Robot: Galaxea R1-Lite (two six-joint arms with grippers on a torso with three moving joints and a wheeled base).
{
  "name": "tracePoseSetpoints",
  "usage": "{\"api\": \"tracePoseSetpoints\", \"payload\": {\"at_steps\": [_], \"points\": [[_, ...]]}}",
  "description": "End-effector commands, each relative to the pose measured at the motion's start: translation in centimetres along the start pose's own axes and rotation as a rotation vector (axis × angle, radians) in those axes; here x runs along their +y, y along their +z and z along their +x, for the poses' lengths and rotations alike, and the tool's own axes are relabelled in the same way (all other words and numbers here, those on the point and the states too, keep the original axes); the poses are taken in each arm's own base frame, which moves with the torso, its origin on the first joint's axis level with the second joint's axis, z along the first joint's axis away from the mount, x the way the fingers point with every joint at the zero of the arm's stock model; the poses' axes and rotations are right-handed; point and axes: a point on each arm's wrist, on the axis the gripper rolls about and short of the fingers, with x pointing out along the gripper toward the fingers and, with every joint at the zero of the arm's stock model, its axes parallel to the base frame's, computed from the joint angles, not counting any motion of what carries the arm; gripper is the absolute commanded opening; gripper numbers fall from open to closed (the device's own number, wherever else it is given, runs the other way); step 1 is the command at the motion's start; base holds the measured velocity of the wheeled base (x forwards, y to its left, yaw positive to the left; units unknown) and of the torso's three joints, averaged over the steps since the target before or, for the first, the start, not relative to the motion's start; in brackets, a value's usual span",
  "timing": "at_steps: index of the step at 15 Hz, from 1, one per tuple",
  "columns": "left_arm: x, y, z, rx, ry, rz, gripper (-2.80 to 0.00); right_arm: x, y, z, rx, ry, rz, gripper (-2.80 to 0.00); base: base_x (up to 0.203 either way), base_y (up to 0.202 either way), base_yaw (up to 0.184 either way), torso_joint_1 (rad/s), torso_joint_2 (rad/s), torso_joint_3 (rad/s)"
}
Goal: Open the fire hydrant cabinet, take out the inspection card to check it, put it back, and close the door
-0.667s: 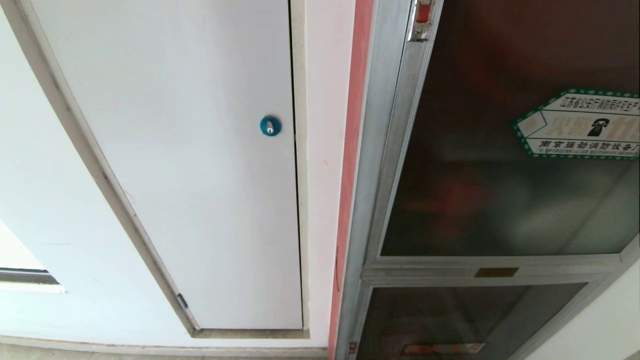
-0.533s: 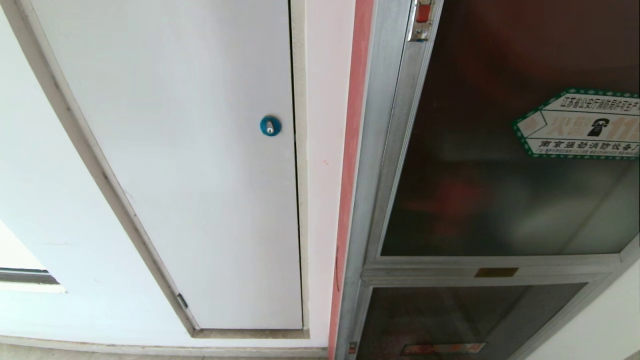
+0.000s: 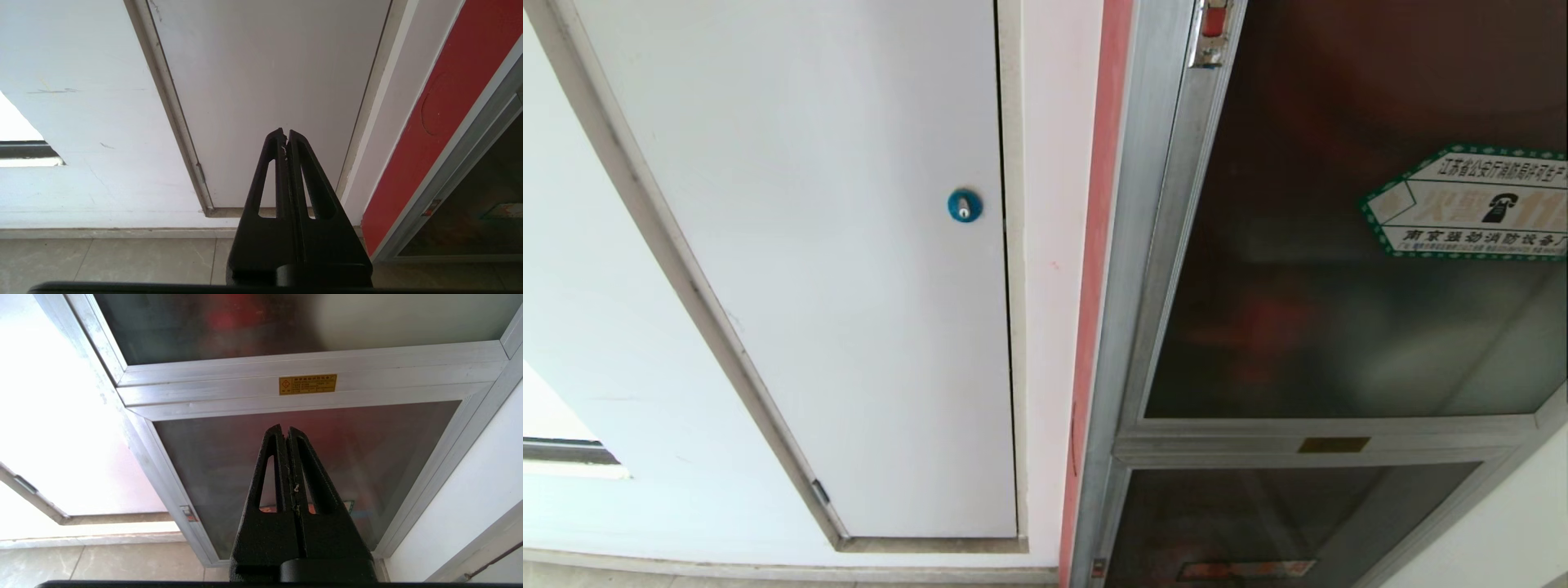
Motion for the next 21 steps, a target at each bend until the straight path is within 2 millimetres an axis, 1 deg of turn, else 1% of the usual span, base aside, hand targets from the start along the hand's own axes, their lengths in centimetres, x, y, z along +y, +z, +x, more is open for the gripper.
{"api": "tracePoseSetpoints", "payload": {"at_steps": [1, 5, 7, 9, 11, 14, 18, 21], "points": [[0.0, 0.0, 0.0, 0.001, 0.000, 0.000, -2.80, 0.0, 0.1, 0.0, -0.005, 0.000, 0.001, -2.80, 0.000, 0.000, 0.000, 0.000, 0.00, 0.000], [0.0, 0.0, 0.0, 0.001, 0.000, 0.000, -2.80, 0.2, 2.5, -0.9, -0.077, 0.006, -0.001, -2.80, 0.000, 0.000, 0.000, 0.000, 0.00, 0.000], [0.0, 0.0, 0.0, 0.001, 0.000, 0.000, -2.80, 0.3, 4.1, -1.5, -0.105, 0.015, -0.001, -2.80, 0.000, 0.000, 0.000, 0.000, 0.00, 0.000], [0.0, 0.0, 0.0, 0.001, 0.000, 0.000, -2.80, 0.6, 6.6, -1.8, -0.100, 0.048, -0.003, -2.80, 0.000, 0.000, 0.000, 0.000, 0.00, 0.000], [0.0, 0.0, 0.0, 0.001, 0.000, 0.000, -2.80, 0.9, 9.2, -1.5, -0.080, 0.092, -0.003, -2.80, 0.000, 0.000, 0.000, 0.000, 0.00, 0.000], [0.0, 0.0, 0.0, 0.001, 0.000, 0.000, -2.80, 1.6, 13.7, -0.3, -0.064, 0.186, -0.006, -2.80, 0.000, 0.000, 0.000, 0.000, 0.00, 0.000], [0.0, 0.0, 0.0, 0.001, 0.000, 0.000, -2.80, 2.5, 19.9, 2.5, -0.057, 0.304, -0.009, -2.80, 0.000, 0.000, 0.000, 0.000, 0.00, 0.000], [0.0, 0.0, 0.0, 0.001, 0.000, 0.000, -2.80, 3.2, 23.9, 5.9, -0.033, 0.388, -0.009, -2.80, 0.000, 0.000, 0.000, 0.000, 0.00, 0.000]]}}
